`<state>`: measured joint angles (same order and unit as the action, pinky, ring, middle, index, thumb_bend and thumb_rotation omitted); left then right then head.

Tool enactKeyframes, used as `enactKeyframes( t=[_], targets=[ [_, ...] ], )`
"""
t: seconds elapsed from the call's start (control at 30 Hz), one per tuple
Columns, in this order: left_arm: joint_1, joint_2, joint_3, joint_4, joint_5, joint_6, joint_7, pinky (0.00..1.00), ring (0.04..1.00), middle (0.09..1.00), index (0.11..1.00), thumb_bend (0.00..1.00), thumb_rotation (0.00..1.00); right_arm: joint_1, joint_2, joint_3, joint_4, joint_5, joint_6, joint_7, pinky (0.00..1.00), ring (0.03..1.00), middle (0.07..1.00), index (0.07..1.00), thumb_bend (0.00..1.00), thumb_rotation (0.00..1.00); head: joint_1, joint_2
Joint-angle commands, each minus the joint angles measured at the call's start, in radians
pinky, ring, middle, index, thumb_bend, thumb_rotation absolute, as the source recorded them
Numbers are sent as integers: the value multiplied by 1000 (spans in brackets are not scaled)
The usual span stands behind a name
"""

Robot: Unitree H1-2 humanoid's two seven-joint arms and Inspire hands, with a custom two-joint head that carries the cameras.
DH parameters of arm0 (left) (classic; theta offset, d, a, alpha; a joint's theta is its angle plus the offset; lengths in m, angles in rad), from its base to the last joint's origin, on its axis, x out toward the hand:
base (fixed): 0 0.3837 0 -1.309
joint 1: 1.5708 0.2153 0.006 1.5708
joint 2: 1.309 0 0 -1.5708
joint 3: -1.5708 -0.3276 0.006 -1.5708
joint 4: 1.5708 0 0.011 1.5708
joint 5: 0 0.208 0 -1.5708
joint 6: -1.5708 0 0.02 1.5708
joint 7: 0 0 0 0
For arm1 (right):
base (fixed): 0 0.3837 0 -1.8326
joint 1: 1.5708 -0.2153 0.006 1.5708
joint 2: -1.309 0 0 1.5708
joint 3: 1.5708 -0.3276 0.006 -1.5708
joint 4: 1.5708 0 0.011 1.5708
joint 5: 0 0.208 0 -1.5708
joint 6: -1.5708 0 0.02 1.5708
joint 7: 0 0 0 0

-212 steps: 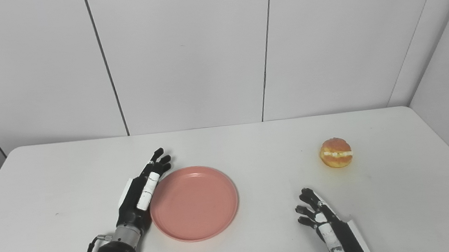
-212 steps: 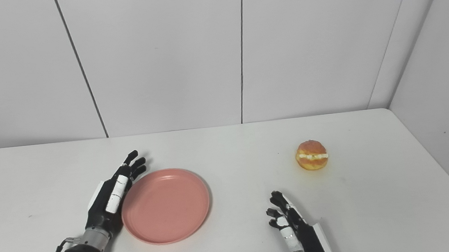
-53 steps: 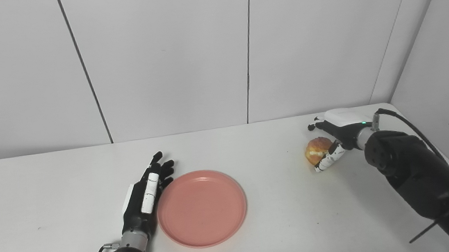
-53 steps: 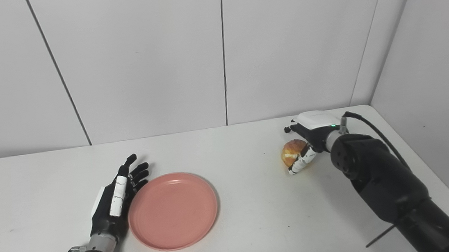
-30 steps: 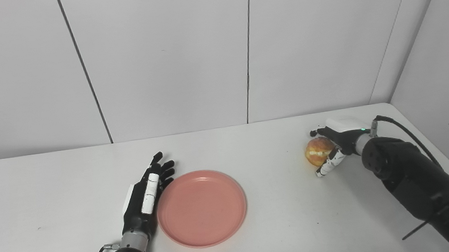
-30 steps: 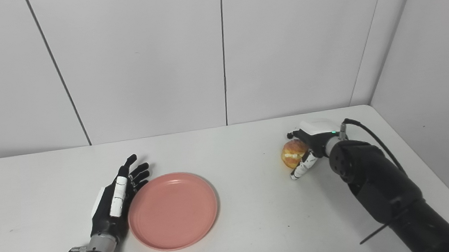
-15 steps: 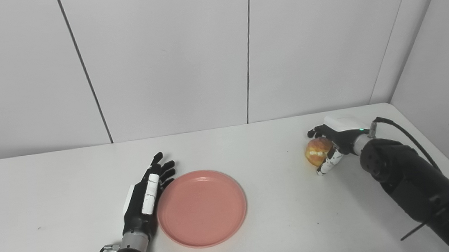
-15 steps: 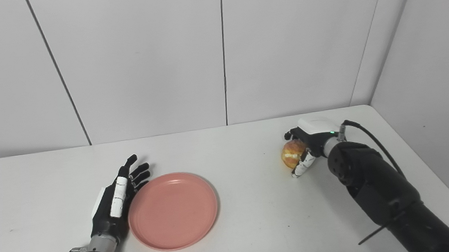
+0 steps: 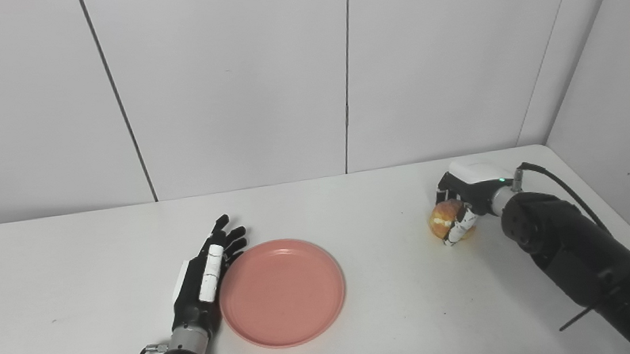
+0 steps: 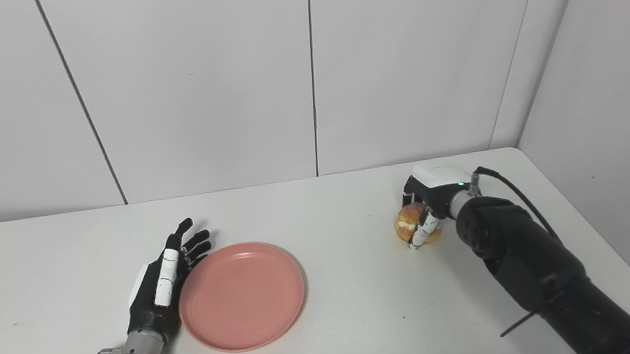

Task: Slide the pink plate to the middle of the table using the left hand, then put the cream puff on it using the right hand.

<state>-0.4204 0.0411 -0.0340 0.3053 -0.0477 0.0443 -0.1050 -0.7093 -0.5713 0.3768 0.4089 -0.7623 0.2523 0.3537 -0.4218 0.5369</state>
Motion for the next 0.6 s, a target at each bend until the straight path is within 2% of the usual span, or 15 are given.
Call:
enactKeyframes(
  t=[0.0, 0.17, 0.37, 0.57],
  targets=[
    [-5, -7, -11, -6, -1, 14, -13, 849, 858, 858, 918, 827, 941, -22, -31, 2, -5, -8, -21, 2, 432, 476, 533, 447, 517, 0, 1, 2],
    [-6, -7, -13, -7, 2, 14, -13, 830, 854, 856, 918, 816, 943, -20, -38, 4, -19, -10, -22, 5, 431, 475, 535, 447, 516, 0, 4, 2],
    [-7, -13, -13, -2, 2, 17, -8, 836, 851, 856, 905, 836, 926, -27, -45, -1, -52, -6, -19, 15, 352, 446, 512, 473, 520, 0, 23, 0],
    [-3, -30, -18, -15, 17, 29, 12, 840, 883, 880, 891, 840, 922, -38, -72, -34, -135, 20, -48, 20, 309, 426, 504, 489, 519, 0, 99, 0]
  ],
)
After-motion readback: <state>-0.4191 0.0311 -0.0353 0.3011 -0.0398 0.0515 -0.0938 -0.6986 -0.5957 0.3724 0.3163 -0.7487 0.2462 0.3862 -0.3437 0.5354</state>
